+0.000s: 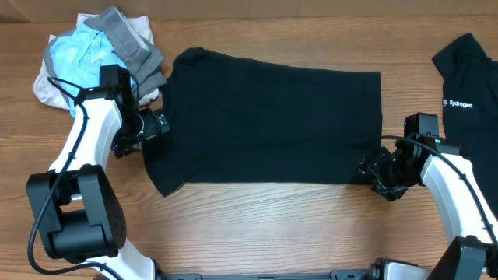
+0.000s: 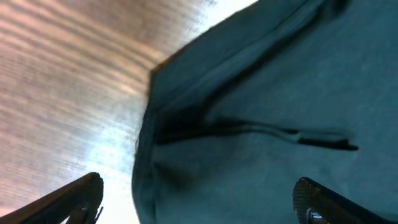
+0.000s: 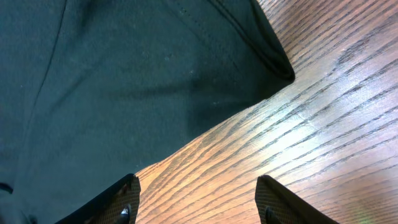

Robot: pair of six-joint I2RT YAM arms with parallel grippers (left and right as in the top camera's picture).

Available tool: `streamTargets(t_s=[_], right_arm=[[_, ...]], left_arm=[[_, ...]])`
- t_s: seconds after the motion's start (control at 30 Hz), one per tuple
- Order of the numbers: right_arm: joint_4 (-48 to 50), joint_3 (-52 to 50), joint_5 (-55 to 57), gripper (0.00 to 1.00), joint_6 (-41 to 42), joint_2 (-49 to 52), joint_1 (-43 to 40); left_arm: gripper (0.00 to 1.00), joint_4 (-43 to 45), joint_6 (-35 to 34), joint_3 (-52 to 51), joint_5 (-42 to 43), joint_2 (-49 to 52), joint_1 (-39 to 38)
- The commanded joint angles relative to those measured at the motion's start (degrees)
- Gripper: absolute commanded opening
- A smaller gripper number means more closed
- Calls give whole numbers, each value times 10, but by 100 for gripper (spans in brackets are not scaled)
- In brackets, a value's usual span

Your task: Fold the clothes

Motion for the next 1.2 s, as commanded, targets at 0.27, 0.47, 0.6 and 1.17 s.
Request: streamTargets(t_s=[0.27,0.47,0.6,1.17], right_arm=[[0,-3,-5,64,-5,-3,0],[0,-3,-5,64,-7,-3,0],[1,-3,-5,64,-7,-3,0],[10,-3,-5,64,-9,-3,0]], left_arm=[[92,36,26,-10,37,75,0],[91,61,32,-10,53,98,0],[89,64,32,-10,56,97,0],[86,28,15,2,20,58,0]])
